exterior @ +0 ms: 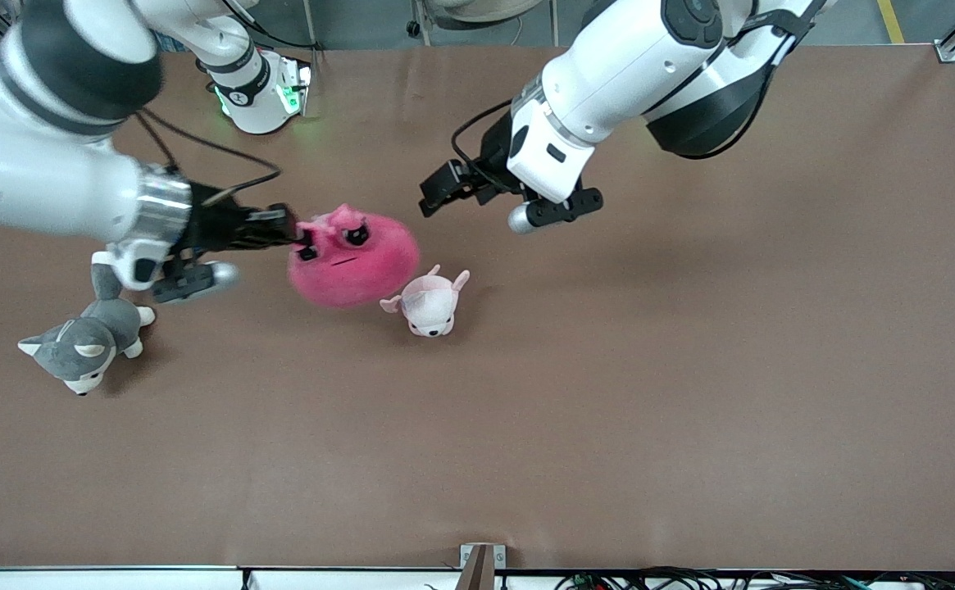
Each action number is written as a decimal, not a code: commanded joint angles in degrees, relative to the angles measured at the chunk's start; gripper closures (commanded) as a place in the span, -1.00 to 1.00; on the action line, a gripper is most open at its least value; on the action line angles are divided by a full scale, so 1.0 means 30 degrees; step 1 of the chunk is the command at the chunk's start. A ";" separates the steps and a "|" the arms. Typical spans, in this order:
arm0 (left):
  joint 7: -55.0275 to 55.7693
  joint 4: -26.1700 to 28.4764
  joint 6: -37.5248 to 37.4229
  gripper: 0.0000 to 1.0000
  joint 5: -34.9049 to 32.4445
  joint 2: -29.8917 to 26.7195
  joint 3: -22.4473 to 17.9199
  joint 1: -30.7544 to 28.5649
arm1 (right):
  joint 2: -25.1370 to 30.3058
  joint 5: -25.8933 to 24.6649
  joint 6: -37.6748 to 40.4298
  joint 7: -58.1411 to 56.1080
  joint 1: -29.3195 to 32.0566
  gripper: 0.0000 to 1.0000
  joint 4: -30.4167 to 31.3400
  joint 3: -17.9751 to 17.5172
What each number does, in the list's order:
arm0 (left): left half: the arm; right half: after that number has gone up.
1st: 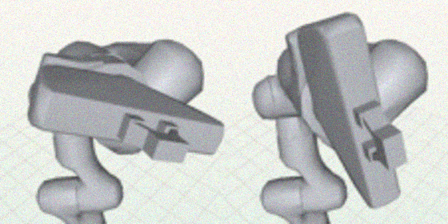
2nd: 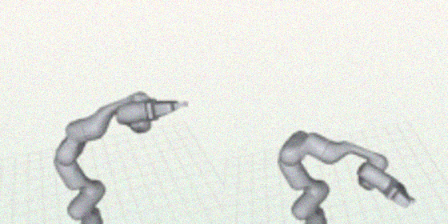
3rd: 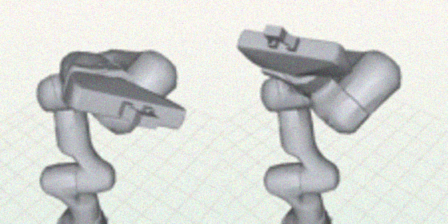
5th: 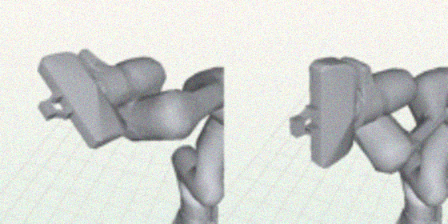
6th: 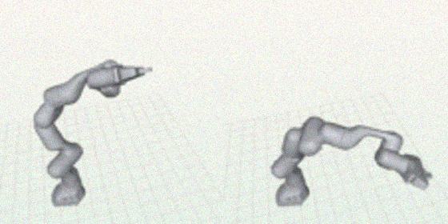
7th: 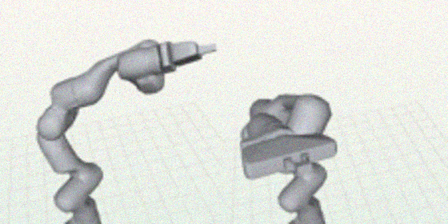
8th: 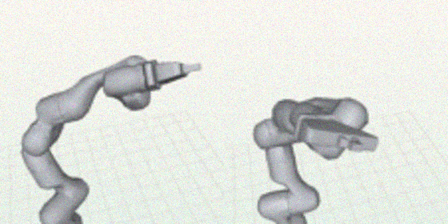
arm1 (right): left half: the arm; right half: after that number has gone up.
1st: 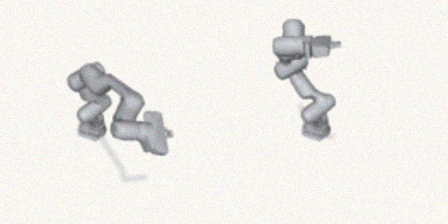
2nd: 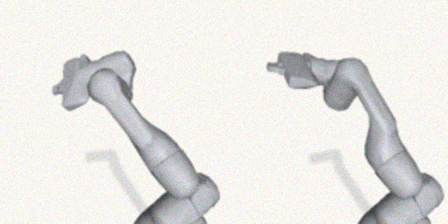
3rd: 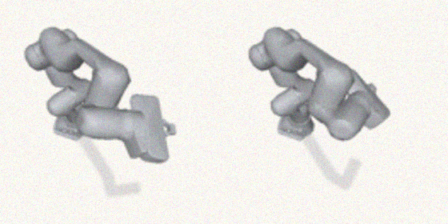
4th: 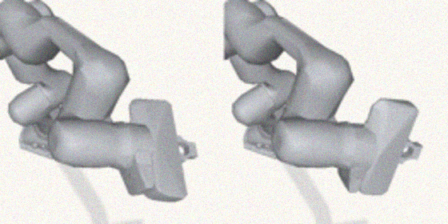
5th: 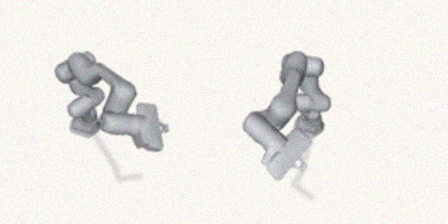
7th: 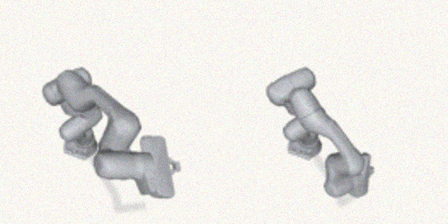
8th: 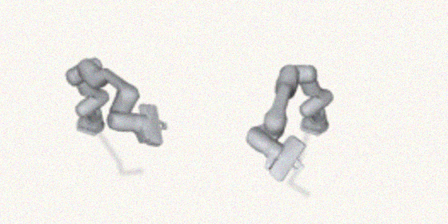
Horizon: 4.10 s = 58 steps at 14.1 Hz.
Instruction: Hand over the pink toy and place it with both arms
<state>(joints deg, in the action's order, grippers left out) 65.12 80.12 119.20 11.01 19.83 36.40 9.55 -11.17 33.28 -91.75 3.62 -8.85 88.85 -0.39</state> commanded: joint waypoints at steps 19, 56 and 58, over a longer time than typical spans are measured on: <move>-1.3959 0.0422 -1.2428 -1.00 -0.5931 -0.5377 -0.2130 -0.7699 | -0.6528 0.2527 0.2723 -0.6739 0.6903 0.97 0.0061 -0.0458; -1.9978 0.4320 -1.2311 -1.00 -0.3115 -0.9599 -0.9292 -0.4180 | -0.3630 -0.7806 0.3045 -0.4488 0.6875 -1.00 -0.5263 -0.0516; -1.9802 0.4466 -1.2282 -1.00 -0.3114 -0.9746 -0.9087 -0.4209 | -0.3659 -0.9416 0.2929 -0.4517 0.6758 -1.00 -0.6497 -0.0516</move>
<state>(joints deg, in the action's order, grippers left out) 6.01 91.69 81.90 0.99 -7.37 8.54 -2.52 -22.12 9.38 -82.89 -10.72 11.96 72.55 -1.69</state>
